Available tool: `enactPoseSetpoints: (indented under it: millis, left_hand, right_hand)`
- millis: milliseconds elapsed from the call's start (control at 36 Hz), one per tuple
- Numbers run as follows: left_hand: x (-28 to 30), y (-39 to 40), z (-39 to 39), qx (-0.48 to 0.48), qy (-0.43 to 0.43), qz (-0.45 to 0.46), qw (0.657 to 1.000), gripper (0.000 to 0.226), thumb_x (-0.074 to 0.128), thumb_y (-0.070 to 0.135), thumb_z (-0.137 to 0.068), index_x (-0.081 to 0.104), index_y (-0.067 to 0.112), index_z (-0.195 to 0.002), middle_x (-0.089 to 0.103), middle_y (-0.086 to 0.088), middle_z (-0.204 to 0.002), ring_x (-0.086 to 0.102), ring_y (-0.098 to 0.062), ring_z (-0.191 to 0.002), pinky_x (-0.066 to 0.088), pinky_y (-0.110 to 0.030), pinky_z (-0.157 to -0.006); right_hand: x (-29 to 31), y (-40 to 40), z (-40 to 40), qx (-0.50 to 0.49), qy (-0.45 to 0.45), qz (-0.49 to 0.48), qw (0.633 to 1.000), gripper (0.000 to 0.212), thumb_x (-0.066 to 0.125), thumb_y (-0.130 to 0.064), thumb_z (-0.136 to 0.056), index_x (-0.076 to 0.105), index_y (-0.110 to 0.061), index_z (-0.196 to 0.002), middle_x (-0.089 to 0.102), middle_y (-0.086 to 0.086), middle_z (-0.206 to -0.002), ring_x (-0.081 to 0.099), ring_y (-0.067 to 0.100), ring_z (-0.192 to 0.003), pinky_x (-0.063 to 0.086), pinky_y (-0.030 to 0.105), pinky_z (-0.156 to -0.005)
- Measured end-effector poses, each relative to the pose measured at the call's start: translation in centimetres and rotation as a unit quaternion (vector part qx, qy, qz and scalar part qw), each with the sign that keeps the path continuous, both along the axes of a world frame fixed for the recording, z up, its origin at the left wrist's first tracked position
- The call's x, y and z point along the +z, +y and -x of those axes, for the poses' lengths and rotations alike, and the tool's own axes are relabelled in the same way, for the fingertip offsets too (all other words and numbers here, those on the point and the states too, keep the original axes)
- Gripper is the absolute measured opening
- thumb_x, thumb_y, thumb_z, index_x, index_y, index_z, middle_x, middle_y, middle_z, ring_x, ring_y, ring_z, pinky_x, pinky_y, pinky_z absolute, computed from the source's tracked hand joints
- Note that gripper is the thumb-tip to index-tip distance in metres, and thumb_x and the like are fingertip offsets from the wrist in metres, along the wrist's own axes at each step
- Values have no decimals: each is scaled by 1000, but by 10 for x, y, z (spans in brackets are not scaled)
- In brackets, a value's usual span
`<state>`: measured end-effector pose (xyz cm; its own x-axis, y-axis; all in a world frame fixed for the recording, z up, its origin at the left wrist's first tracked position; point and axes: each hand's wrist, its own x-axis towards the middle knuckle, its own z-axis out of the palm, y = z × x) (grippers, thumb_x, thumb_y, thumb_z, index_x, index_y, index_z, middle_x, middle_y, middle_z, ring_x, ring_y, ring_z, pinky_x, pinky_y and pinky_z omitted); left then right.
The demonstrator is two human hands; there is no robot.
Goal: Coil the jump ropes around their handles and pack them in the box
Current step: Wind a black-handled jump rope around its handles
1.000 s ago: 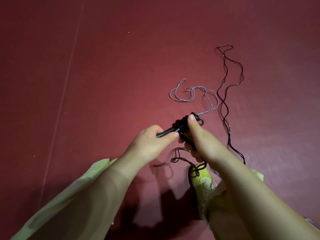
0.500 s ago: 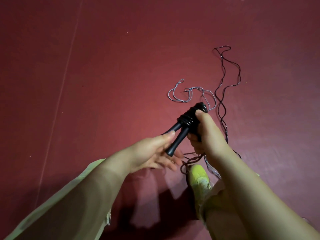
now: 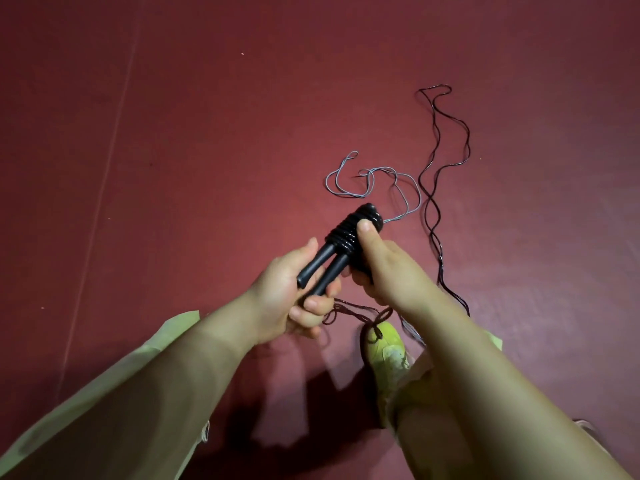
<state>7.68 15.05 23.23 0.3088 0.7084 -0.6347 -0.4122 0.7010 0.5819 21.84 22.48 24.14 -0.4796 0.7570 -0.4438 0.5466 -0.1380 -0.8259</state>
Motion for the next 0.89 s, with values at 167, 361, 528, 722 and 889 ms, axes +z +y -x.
enactPoseSetpoints:
  millis: [167,361,528,722,889]
  left_hand:
    - [0,3,-11,21,213,-38,976,62,18,56,-98,49,11,-69,34,4,-42,21,-8,-29,32,-25,-46]
    - [-10,7,-7,1,370,-67,927,65,24,66,-91,53,12,-68,41,7,-36,35,-12,-33,38,-29,-54]
    - [-11,9,5,-59,478,-115,869,54,31,60,-92,56,17,-71,51,5,-55,48,-21,-54,49,-40,-68]
    - [-15,5,6,-134,365,-4,921,41,36,54,-96,55,20,-84,45,4,-66,34,-10,-51,34,-24,-59]
    - [-8,11,13,-108,362,-36,925,35,51,54,-90,60,22,-81,50,6,-68,41,-11,-56,32,-25,-59]
  right_hand:
    - [-5,-3,5,-5,-91,-52,994,69,13,-55,-100,50,-16,-57,46,-3,-50,42,15,-50,28,31,-54]
    - [-10,-6,13,-29,-98,-52,993,68,8,-50,-101,46,-15,-58,46,1,-57,41,22,-57,28,33,-54]
    - [-10,-3,10,-29,-124,4,992,75,10,-64,-95,57,-14,-63,51,-1,-62,45,17,-58,32,31,-59]
    - [-15,-8,4,27,-194,74,978,79,14,-69,-93,61,-10,-70,54,2,-67,48,17,-59,33,29,-55]
    - [-12,-6,3,-28,-106,48,993,73,26,-71,-90,66,-14,-70,50,-10,-52,44,13,-55,30,28,-56]
